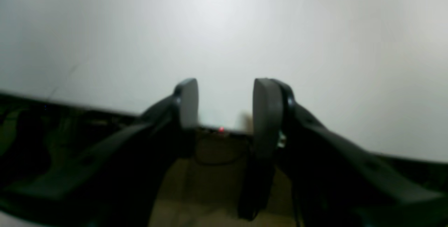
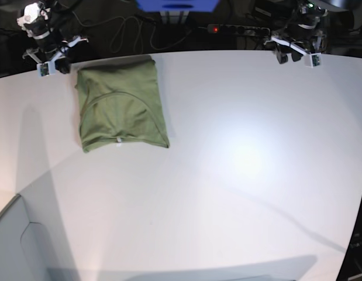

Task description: Fold the T-shirt properly

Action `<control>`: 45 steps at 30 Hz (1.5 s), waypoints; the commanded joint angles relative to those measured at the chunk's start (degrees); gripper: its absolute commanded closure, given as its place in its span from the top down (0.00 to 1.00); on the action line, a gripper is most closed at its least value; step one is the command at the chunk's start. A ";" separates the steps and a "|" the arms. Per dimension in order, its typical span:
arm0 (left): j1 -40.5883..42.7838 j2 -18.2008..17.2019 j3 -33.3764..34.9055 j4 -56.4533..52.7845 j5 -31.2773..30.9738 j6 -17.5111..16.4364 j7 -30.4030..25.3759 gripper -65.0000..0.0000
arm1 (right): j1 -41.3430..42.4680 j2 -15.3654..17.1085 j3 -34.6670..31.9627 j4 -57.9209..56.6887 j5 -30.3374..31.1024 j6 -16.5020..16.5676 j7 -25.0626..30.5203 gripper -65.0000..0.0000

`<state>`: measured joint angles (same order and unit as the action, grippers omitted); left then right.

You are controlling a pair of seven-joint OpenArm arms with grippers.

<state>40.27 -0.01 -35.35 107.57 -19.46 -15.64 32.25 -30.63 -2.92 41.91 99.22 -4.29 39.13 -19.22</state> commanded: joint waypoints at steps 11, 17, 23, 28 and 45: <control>11.29 1.73 0.06 -0.45 -0.01 0.03 -0.82 0.00 | -14.95 -0.82 -0.02 9.75 1.17 0.87 1.07 0.00; 9.79 2.25 0.94 -10.29 0.08 -0.14 -1.52 0.00 | -14.86 -0.12 -4.50 -1.24 1.09 0.87 -3.77 0.00; -1.11 -2.14 7.09 -35.52 0.08 -0.23 -4.69 0.00 | -8.18 3.67 -9.69 -22.08 0.91 0.87 -3.41 0.00; -10.16 -6.54 16.23 -58.47 0.17 -0.05 -18.23 0.00 | -1.50 5.95 -14.26 -38.16 0.91 0.87 0.81 0.00; -29.50 -11.46 39.09 -94.51 0.08 0.39 -35.55 0.00 | 5.36 9.82 -35.45 -61.99 0.82 -36.72 23.66 0.00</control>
<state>10.90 -11.05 3.70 12.95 -19.16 -14.94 -2.98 -24.67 6.59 6.50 36.95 -3.77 2.61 3.73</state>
